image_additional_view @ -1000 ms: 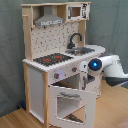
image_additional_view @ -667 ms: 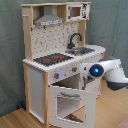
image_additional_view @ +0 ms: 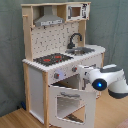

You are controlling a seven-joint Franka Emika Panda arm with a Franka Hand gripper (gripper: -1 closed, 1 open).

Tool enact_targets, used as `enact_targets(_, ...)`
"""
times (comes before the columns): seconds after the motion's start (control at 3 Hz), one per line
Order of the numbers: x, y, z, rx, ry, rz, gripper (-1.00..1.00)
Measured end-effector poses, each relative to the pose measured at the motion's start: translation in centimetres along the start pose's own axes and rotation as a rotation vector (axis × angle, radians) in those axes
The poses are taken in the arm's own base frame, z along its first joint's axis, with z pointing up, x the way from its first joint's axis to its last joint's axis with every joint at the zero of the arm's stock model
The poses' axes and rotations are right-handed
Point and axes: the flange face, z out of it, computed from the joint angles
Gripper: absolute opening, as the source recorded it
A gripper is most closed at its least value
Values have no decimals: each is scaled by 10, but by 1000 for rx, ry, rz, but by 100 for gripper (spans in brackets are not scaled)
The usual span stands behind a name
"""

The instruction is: Play with the kitchen

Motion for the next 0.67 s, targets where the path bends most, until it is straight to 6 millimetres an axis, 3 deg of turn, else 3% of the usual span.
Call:
enact_targets(0.33, 2, 2, -18, -132, -28, -16, 100)
enact_targets(0.67, 19, -15, -29, -253, -36, -68, 100)
